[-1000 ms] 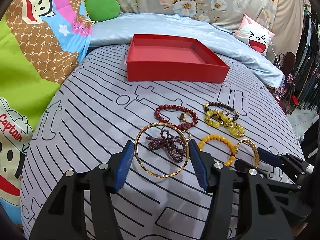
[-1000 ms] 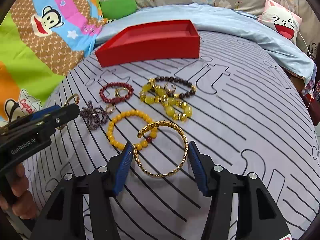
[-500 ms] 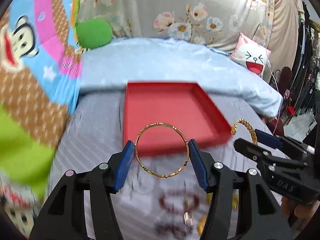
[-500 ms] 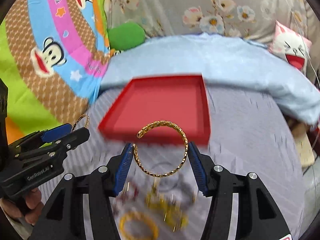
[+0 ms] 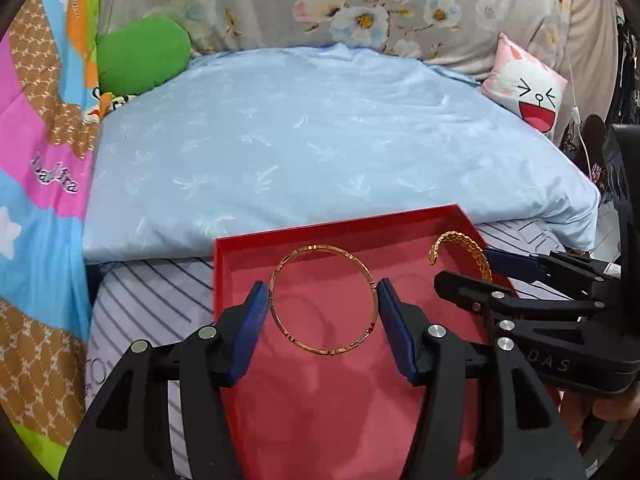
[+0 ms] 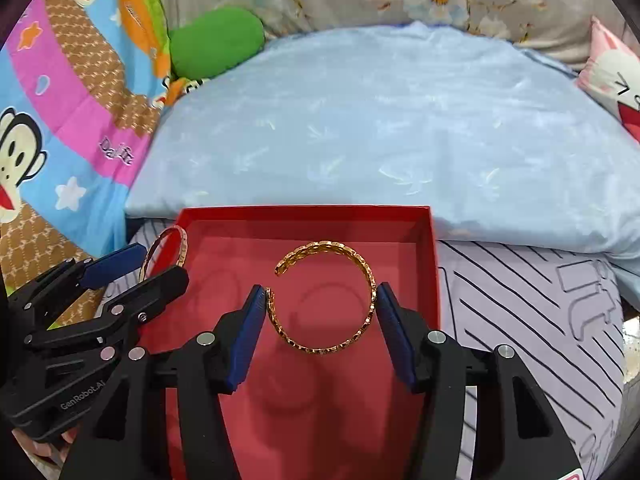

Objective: Organize jewelry
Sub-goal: 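Lower both bangles into the red tray and open both grippers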

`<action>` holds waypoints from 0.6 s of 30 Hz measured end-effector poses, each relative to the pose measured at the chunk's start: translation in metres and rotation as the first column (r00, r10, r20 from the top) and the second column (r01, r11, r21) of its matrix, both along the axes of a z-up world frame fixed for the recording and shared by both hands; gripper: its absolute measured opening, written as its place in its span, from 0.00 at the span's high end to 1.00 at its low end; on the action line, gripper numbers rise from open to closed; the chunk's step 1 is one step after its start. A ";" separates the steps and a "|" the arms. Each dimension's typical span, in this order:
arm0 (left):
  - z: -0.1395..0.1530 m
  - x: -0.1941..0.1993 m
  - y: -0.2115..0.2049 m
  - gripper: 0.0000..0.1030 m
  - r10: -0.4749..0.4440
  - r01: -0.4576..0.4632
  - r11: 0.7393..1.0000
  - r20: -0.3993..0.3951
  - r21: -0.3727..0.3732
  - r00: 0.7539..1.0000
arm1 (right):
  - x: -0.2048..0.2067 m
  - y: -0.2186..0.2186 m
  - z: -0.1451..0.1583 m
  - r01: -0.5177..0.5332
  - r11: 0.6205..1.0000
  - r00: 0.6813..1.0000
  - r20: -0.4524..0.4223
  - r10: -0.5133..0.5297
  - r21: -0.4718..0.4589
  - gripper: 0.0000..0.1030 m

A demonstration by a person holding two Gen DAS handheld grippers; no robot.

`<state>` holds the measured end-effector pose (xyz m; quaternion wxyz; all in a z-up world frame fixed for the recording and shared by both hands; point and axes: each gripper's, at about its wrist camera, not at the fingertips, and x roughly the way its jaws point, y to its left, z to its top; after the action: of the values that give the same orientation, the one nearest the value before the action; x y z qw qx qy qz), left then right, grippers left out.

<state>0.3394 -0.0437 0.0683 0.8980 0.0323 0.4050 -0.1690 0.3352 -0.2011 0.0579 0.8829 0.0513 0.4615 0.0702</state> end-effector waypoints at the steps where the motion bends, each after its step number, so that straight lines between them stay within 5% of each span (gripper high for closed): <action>1: -0.005 0.006 0.000 0.48 0.000 0.000 1.000 -0.015 0.000 1.000 | 0.005 0.000 -0.003 0.003 1.000 1.000 -0.011 -0.003 -0.002 0.47; 7: -0.030 0.033 -0.002 0.48 0.005 -0.006 1.000 -0.103 -0.012 0.995 | 0.029 -0.002 -0.021 -0.004 1.000 0.999 -0.053 0.002 -0.030 0.47; 18: -0.031 0.040 -0.004 0.40 0.049 -0.049 0.999 -0.102 -0.002 0.994 | 0.031 -0.005 -0.025 0.034 0.999 0.998 -0.055 -0.035 -0.034 0.45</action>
<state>0.3790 -0.0473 0.0376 0.8802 0.0116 0.4504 -0.1493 0.3660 -0.2065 0.0330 0.8716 0.0465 0.4859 0.0458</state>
